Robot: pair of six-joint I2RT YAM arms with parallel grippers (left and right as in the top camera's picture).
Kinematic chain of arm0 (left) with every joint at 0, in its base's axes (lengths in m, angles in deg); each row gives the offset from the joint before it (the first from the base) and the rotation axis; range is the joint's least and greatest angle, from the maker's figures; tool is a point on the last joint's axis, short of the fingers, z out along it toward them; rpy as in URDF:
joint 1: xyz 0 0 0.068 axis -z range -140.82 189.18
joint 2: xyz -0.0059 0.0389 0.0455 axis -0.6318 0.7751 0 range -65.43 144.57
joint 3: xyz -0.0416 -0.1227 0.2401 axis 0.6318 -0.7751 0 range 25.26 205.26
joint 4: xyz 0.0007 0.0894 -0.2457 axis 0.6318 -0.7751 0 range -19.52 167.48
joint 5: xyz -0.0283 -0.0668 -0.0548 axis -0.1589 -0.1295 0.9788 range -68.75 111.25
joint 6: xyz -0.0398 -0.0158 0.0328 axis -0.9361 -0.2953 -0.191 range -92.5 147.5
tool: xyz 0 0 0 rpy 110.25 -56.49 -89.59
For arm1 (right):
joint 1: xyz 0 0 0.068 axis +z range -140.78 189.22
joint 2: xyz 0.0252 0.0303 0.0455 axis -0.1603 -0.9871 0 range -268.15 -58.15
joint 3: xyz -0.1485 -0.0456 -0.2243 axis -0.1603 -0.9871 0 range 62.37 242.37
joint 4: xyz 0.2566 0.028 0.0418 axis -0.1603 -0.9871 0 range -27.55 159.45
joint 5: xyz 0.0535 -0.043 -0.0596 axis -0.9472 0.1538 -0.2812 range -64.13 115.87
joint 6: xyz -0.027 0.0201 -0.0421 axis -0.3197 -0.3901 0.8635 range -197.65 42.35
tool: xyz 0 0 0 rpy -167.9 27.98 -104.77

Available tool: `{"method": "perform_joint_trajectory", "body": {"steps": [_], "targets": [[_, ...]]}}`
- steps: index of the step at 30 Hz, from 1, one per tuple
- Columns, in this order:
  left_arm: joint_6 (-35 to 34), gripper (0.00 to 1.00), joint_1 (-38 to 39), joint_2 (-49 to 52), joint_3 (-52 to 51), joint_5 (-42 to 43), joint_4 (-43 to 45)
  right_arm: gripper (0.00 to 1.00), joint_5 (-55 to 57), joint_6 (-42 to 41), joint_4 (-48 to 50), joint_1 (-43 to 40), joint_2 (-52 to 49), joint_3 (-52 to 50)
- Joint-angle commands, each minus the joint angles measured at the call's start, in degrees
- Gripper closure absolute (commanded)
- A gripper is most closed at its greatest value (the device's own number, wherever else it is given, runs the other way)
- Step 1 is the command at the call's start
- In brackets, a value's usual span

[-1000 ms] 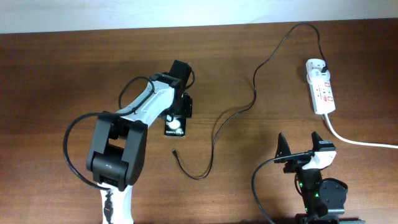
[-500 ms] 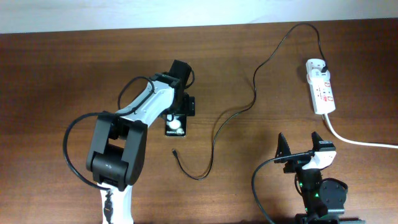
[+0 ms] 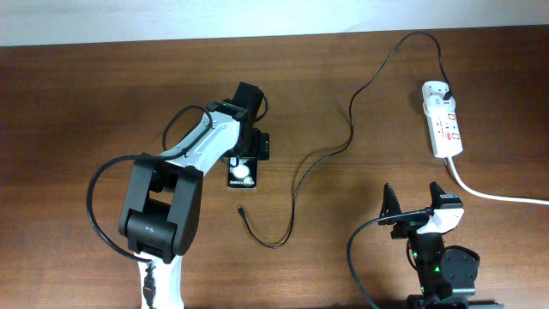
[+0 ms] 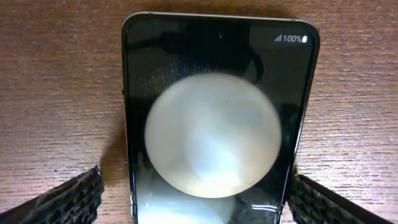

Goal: Plug charger to phone and switch on socket
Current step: 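Lift the phone with the left gripper and tilt it upright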

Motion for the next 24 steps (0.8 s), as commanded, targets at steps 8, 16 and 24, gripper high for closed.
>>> {"method": "perform_joint_trajectory", "body": {"steps": [8,16,24], "targets": [[3.7,0.01,-0.2,4.1,-2.7,-0.4,-0.9,0.01,-0.1,0.2,-0.3,0.3,0.4,-0.3],[3.7,0.01,-0.2,4.1,-2.7,-0.4,-0.9,0.01,-0.1,0.2,-0.3,0.3,0.4,-0.3],[3.7,0.01,-0.2,4.1,-1.6,-0.4,-2.3,0.01,-0.1,0.2,-0.3,0.3,0.4,-0.3]]}}
